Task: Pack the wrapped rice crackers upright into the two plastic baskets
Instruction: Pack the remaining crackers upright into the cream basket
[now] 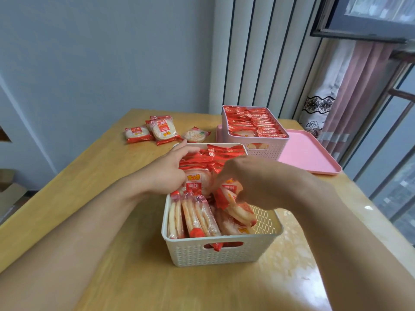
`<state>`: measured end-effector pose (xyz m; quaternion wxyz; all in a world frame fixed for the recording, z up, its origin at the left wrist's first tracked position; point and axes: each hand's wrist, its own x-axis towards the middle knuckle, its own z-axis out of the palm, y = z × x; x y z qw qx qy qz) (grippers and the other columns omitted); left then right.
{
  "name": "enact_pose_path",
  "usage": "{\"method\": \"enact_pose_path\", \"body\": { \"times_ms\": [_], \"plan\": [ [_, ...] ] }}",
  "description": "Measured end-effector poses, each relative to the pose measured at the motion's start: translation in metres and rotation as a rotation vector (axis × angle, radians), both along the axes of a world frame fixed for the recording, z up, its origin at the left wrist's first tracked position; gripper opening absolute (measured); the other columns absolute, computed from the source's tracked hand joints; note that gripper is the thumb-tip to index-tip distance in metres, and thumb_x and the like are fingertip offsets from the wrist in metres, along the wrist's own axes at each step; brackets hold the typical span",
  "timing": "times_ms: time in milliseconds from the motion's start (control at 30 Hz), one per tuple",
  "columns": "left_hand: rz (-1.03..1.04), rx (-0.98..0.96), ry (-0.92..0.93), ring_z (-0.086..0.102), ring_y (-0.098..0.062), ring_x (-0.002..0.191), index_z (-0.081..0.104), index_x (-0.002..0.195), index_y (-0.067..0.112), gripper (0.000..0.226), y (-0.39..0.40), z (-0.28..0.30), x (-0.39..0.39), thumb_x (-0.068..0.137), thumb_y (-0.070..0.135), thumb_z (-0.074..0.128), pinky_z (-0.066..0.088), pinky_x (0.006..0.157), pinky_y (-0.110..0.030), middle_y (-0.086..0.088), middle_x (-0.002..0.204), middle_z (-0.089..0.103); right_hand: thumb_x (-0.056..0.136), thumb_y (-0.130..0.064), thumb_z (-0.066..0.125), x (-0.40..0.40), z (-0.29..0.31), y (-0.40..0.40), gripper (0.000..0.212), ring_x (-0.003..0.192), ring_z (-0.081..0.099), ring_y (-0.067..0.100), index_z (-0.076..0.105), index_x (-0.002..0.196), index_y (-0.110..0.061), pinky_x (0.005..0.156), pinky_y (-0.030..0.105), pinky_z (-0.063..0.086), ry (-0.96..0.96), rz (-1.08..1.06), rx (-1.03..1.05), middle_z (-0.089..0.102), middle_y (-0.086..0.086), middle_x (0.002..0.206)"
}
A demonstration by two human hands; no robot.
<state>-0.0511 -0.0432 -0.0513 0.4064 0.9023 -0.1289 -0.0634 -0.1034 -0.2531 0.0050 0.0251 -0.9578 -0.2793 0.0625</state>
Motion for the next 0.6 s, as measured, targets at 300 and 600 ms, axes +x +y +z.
{"method": "enact_pose_path", "body": {
  "times_ms": [300, 600],
  "plan": [
    [0.045, -0.149, 0.032, 0.036, 0.002, 0.125, 0.051, 0.142, 0.041, 0.084, 0.002, -0.004, 0.000, 0.085, -0.021, 0.048, 0.057, 0.080, -0.030, 0.024, 0.165, 0.013, 0.066, -0.026, 0.093, -0.004, 0.002, -0.002, 0.047, 0.093, 0.062, 0.019, 0.062, 0.099, -0.039, 0.077, 0.037, 0.054, 0.146, -0.081, -0.035, 0.065, -0.009, 0.103],
    [0.054, -0.374, 0.011, 0.060, 0.022, 0.082, 0.070, 0.122, 0.024, 0.031, 0.008, 0.011, -0.004, 0.098, 0.008, 0.057, 0.041, 0.068, -0.004, 0.011, 0.118, 0.069, 0.076, -0.031, 0.086, -0.003, 0.024, -0.008, 0.030, 0.072, 0.058, -0.004, 0.057, 0.080, -0.037, 0.058, 0.016, 0.047, -0.186, -0.163, 0.539, 0.063, -0.019, 0.079]
  ]
}}
